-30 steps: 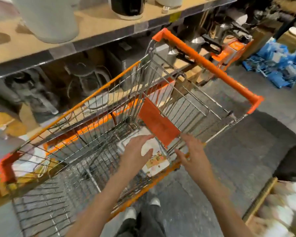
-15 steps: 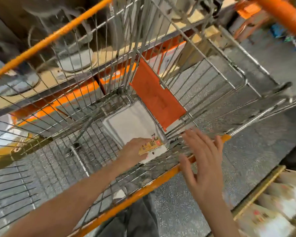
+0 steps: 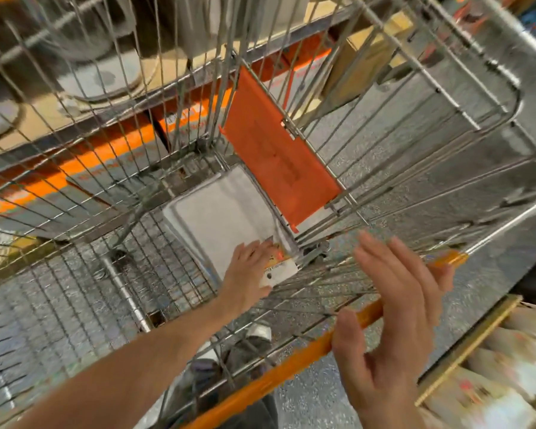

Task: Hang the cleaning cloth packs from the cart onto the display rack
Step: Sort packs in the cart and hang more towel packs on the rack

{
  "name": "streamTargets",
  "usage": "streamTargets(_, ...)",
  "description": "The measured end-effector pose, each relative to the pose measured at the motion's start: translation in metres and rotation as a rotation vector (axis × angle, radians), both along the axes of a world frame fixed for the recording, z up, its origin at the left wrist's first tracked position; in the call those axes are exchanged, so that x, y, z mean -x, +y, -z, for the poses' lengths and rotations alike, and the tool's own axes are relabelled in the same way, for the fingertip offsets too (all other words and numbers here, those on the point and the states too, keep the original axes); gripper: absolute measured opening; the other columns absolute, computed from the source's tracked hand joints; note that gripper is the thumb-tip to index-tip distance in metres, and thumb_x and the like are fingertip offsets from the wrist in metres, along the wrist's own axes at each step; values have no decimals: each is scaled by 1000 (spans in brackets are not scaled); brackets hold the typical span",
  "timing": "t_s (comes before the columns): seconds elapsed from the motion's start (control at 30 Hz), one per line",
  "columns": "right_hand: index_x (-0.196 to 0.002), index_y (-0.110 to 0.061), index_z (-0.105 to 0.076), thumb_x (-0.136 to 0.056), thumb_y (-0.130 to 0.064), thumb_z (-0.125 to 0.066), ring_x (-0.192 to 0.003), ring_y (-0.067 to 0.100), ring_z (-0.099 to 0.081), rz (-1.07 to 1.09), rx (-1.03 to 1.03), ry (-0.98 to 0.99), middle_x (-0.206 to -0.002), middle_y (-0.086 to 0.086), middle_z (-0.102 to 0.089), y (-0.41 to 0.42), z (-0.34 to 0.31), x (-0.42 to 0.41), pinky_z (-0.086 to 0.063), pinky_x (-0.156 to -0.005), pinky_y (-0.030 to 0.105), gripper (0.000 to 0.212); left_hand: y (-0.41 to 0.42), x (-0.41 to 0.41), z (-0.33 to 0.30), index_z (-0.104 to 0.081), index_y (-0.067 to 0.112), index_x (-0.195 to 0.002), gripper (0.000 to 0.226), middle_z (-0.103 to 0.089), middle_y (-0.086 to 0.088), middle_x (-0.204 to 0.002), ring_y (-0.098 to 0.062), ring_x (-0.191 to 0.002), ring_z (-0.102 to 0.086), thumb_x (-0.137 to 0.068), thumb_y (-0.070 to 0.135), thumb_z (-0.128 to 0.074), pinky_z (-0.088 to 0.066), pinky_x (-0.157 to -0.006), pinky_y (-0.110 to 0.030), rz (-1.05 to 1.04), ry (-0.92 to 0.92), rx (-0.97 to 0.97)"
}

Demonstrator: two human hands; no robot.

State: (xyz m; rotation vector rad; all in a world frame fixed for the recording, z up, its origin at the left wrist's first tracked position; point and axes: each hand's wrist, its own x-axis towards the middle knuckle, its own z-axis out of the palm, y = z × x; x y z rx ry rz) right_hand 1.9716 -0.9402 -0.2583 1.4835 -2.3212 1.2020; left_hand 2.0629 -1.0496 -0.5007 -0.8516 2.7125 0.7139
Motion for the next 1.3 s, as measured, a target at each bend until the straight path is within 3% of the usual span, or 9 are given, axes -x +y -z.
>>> streamTargets(0.17, -117, -13, -52, -94, -40, -36, -130, 14, -40, 6, -37, 0, -126, -3, -54, 3, -3, 1, -13, -115, 41, 38, 2, 3, 2, -8, 21, -152, 105, -11, -1, -161, -26, -144, -12, -74, 42, -75, -2, -118, -45, 3, -62, 28)
streamTargets(0.3, -119, -17, -51, -93, -41, -38, -131, 11, -39, 19, -55, -11, -128, -7, -52, 1, -6, -1, -11, -115, 35, 38, 2, 7, -4, -17, 22, -149, 108, -14, -1, -159, -28, -142, -18, -64, 35, -84, -6, -117, -47, 28, -63, 67)
streamTargets(0.5, -119, -17, -52, -94, -39, -38, -132, 10, -39, 7, -60, -20, -128, -8, -52, 1, -7, 0, -9, -116, 35, 37, -4, 12, -10, -17, 19, -149, 110, -23, -13, -155, -36, -133, -31, -64, 37, -84, -25, -112, -51, 137, -97, 104)
streamTargets(0.63, -118, -15, -55, -94, -39, -38, -130, 14, -42, 13, -46, -22, -128, -4, -56, 2, -6, 0, -13, -115, 39, 38, -17, 13, -20, -16, 26, -150, 92, -32, -15, -146, -33, -120, -41, -77, 34, -71, -37, -100, -45, 270, -72, 70)
streamTargets(0.77, -120, -15, -55, -94, -38, -40, -128, 16, -44, 23, -40, -33, -127, -2, -57, 1, -4, -1, -15, -115, 43, 38, -41, 9, -44, -19, 23, -149, 77, -41, -11, -137, -24, -97, -49, -85, 18, -62, -45, -76, -35, 287, 4, -163)
streamTargets(0.93, -119, -15, -54, -92, -35, -42, -128, 16, -44, 16, -33, -29, -126, -2, -57, 2, -3, 0, -14, -116, 43, 36, -62, 8, -61, -34, 24, -147, 58, -43, -17, -123, -20, -68, -49, -93, 17, -53, -43, -58, -29, 410, 40, -85)
streamTargets(1.07, -119, -17, -54, -90, -33, -44, -128, 15, -44, 16, -33, -34, -125, -3, -57, 2, -4, -1, -13, -116, 40, 35, -62, 9, -64, -50, 29, -136, 40, -33, -16, -139, -26, -79, -59, -96, 24, -47, -51, -72, -35, 484, -96, -28)
streamTargets(1.23, -120, -19, -54, -94, -37, -40, -128, 13, -44, 11, -26, -41, -125, -7, -56, 1, -3, 0, -13, -115, 41, 35, -45, 7, -55, -40, 28, -140, 43, -20, -13, -153, -28, -101, -58, -97, 27, -43, -50, -72, -35, 461, -125, 138)
streamTargets(1.3, -120, -20, -54, -94, -38, -39, -128, 12, -43, 13, -24, -49, -125, -8, -56, 1, -2, 0, -13, -115, 41, 35, -31, -2, -43, -37, 34, -143, 51, -16, -6, -158, -30, -127, -46, -95, 20, -50, -50, -92, -44, 405, -5, 27)
